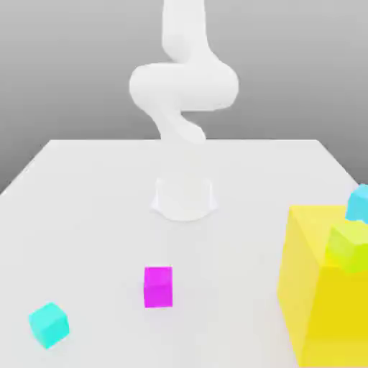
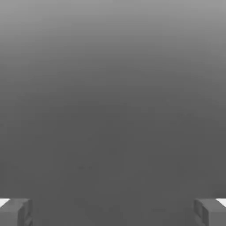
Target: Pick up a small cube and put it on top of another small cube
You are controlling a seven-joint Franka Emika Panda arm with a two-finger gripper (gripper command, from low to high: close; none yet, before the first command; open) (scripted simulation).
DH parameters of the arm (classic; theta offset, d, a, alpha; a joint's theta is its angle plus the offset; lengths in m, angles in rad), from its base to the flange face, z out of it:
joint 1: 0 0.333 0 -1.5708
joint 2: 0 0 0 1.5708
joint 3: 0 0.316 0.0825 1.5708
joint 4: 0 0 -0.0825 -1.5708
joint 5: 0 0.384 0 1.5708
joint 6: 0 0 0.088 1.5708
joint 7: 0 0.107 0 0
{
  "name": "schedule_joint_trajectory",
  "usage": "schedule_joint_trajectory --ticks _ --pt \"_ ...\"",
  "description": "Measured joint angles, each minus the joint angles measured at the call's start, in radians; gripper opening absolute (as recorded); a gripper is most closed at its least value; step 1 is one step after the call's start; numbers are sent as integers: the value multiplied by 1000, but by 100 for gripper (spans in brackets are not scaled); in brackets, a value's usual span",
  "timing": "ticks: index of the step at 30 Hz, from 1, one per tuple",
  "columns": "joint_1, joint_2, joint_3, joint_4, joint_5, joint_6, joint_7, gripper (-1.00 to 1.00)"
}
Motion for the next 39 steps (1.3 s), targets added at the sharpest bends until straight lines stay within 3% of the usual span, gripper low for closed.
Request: schedule_joint_trajectory --ticks 17,25,26,33,39 --pt "-15 609 -108 -505 -18 459 -147 0" --pt "-85 935 -20 -507 90 719 -243 0" --pt "-98 961 -8 -504 89 741 -242 -100" --pt "-103 962 -3 -503 85 742 -238 -100" --pt "-84 770 -45 -536 9 583 -185 -100"
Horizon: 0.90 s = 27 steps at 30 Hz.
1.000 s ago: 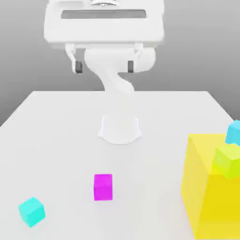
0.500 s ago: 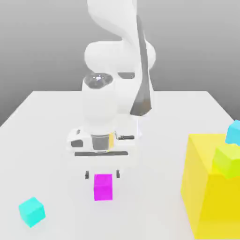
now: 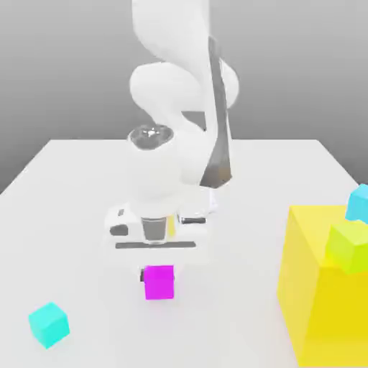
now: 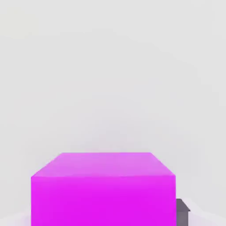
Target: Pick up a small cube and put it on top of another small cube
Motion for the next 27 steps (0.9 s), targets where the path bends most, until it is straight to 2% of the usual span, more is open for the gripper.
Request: schedule_joint_trajectory --ticks 2,4,24,27 --pt "-10 -63 9 -3 -18 -61 14 -100" --pt "23 -83 26 46 -25 -131 15 -100" --pt "377 -105 190 763 2 -869 -50 -100" --pt "391 -77 200 765 0 -844 -51 -100"
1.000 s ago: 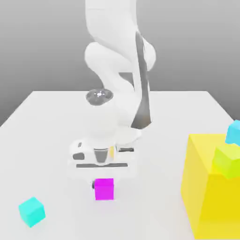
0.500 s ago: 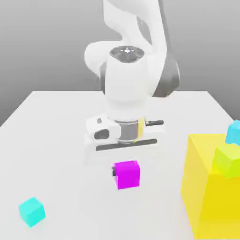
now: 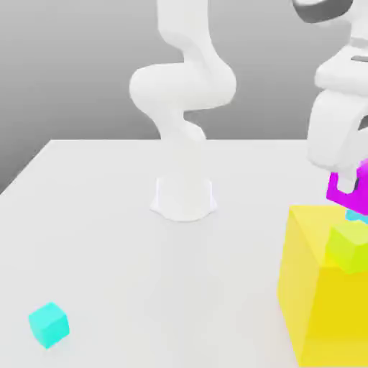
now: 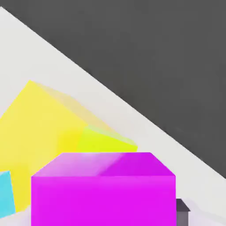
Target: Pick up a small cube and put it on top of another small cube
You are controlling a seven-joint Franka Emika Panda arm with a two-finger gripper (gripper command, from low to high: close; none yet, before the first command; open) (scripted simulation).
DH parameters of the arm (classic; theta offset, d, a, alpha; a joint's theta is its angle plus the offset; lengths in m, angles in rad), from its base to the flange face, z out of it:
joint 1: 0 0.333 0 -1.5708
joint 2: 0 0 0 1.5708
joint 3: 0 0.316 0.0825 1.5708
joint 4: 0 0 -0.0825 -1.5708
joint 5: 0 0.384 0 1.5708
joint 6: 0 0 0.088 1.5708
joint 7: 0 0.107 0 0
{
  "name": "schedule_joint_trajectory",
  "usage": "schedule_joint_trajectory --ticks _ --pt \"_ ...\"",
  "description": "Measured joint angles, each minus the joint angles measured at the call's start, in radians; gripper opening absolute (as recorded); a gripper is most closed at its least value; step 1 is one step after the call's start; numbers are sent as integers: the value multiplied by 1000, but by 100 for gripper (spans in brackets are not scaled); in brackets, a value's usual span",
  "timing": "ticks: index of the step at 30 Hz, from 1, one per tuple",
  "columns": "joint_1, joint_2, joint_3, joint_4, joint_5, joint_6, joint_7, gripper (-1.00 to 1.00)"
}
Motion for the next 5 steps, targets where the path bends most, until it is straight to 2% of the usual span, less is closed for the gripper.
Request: schedule_joint_trajectory --ticks 1,2,5 --pt "0 15 0 -21 -2 36 1 -100" --pt "1 27 0 -38 -4 65 2 100" --pt "-1 27 0 -38 -4 65 2 100"
